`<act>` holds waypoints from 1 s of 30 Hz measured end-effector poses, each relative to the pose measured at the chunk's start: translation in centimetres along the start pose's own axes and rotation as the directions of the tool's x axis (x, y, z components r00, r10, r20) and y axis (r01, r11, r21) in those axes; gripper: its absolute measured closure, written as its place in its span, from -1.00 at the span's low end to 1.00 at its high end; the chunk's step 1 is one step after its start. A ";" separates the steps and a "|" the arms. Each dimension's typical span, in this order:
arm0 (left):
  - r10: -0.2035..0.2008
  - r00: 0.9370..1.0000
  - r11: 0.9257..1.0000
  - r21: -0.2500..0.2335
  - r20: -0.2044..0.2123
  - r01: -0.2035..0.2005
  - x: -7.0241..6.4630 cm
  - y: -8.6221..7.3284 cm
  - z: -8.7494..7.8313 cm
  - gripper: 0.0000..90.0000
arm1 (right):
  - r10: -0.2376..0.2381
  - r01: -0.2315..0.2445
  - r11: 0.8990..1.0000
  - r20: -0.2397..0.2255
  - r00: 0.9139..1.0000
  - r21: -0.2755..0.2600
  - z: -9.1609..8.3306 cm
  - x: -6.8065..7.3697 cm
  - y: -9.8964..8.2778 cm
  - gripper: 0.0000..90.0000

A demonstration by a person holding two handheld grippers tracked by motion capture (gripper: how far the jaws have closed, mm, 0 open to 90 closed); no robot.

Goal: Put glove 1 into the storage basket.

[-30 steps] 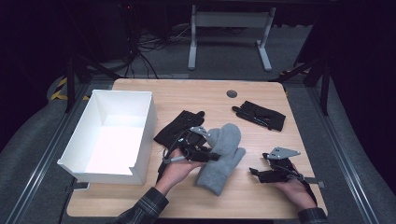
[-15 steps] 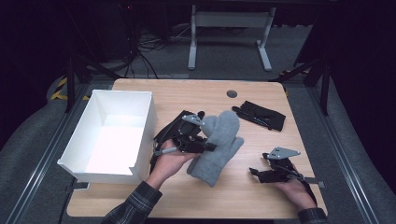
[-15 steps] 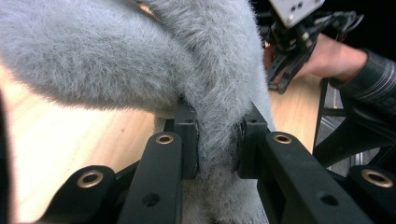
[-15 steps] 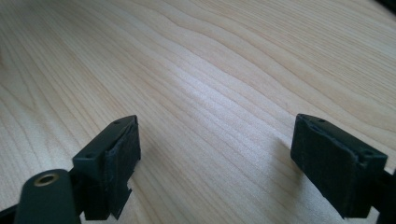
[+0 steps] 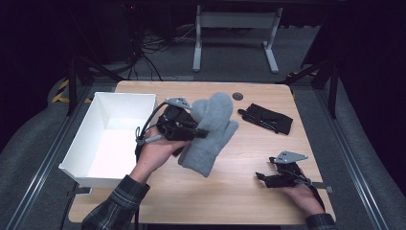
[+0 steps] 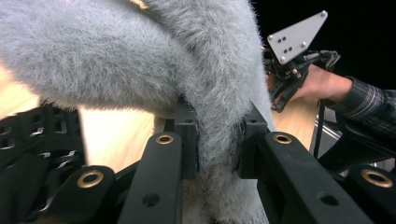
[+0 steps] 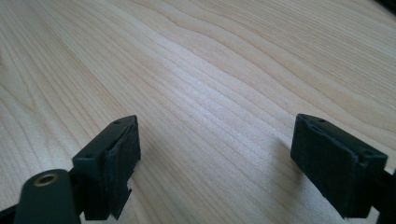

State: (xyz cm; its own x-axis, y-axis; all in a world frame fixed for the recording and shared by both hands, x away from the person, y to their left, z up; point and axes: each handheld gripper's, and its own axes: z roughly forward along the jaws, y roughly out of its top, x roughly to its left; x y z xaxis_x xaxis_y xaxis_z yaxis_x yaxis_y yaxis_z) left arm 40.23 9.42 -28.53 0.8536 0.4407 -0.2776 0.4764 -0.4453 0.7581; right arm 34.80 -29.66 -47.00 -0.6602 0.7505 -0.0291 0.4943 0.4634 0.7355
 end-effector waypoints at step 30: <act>-0.184 0.969 0.979 -0.123 -0.168 0.164 6.5 -5.2 -15.3 0.70 | 0.008 -0.008 1.000 0.006 1.000 0.000 0.0 0.0 0.0 -0.64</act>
State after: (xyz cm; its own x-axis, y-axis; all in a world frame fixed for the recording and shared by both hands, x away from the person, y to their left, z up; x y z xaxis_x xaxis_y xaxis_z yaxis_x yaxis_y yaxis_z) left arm 40.07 26.58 -25.27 0.7039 0.6396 -0.3089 0.5808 -0.2679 0.7687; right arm 34.83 -29.69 -47.01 -0.6528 0.7570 -0.0279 0.4990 0.4575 0.7360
